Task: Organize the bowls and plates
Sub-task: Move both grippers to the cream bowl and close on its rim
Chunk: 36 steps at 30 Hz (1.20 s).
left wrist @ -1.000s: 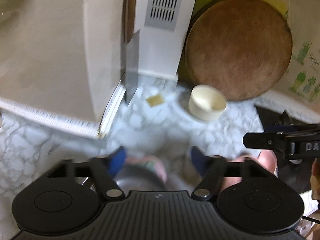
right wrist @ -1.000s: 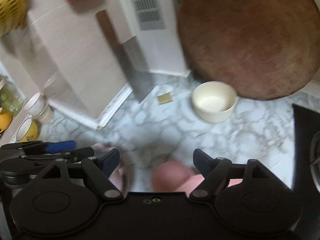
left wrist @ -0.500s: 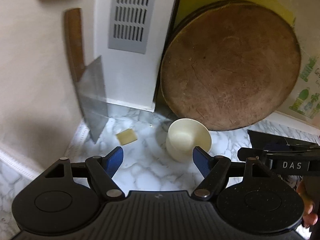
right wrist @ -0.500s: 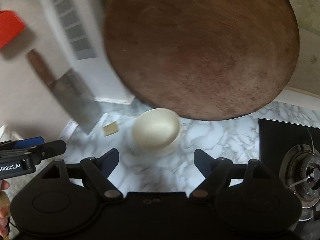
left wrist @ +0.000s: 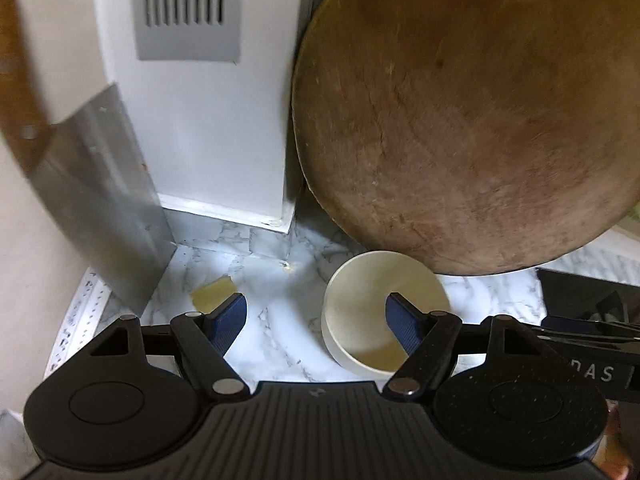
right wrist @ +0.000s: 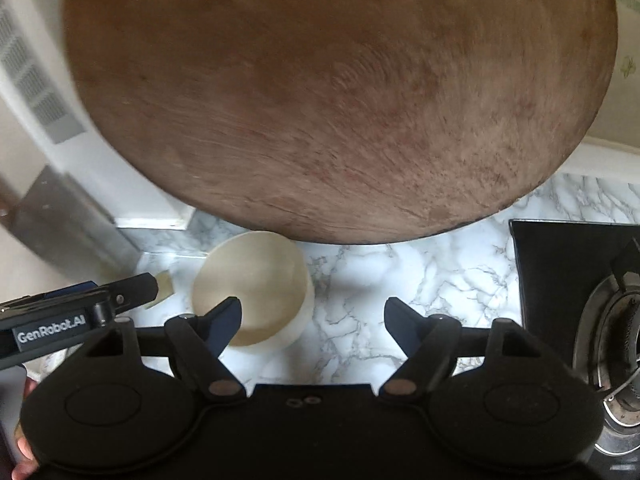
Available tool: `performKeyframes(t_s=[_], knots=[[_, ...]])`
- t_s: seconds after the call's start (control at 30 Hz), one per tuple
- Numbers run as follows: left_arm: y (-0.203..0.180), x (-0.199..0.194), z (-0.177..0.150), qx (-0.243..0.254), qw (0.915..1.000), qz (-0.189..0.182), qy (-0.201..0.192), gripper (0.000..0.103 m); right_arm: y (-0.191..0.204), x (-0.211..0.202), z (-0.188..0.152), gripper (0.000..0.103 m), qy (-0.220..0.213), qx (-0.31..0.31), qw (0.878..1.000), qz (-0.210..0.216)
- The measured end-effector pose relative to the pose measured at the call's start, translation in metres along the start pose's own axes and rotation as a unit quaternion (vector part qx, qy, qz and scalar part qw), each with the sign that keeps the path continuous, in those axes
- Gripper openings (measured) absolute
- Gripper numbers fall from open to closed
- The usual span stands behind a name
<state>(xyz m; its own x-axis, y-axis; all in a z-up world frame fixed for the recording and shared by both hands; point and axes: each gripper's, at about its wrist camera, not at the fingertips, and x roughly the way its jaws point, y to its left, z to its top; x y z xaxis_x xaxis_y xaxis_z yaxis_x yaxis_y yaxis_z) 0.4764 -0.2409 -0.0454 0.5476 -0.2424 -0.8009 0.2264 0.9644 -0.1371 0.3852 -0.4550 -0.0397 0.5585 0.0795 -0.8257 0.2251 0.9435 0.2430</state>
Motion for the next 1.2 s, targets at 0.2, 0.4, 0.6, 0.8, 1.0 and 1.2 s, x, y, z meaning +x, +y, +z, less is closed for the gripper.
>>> performKeyframes(t_s=[0.2,0.4,0.6,0.8,1.0,1.2], knots=[[-0.006,0.032,0.003,0.008,0.9998,0.004,0.015,0.076,-0.005,0.027,0.002,0.072,0.013,0.013,1.0,-0.008],[-0.013,0.057,0.0,0.024,0.9994,0.009,0.022,0.075,-0.007,0.048,0.002,0.063,0.026,0.015,0.999,-0.01],[-0.013,0.072,-0.001,0.029,0.9991,0.01,0.03,0.065,-0.004,0.063,0.003,0.055,0.034,0.011,0.999,-0.015],[-0.011,0.084,-0.002,0.02,0.9987,0.003,0.047,0.045,-0.002,0.071,0.003,0.042,0.037,0.005,0.999,-0.013],[-0.012,0.09,0.001,0.021,0.9986,-0.004,0.049,0.034,0.005,0.077,0.005,0.028,0.038,-0.002,0.999,-0.008],[-0.016,0.095,0.005,0.03,0.9987,0.0,0.042,0.028,0.013,0.088,0.01,0.018,0.037,-0.021,0.999,-0.012]])
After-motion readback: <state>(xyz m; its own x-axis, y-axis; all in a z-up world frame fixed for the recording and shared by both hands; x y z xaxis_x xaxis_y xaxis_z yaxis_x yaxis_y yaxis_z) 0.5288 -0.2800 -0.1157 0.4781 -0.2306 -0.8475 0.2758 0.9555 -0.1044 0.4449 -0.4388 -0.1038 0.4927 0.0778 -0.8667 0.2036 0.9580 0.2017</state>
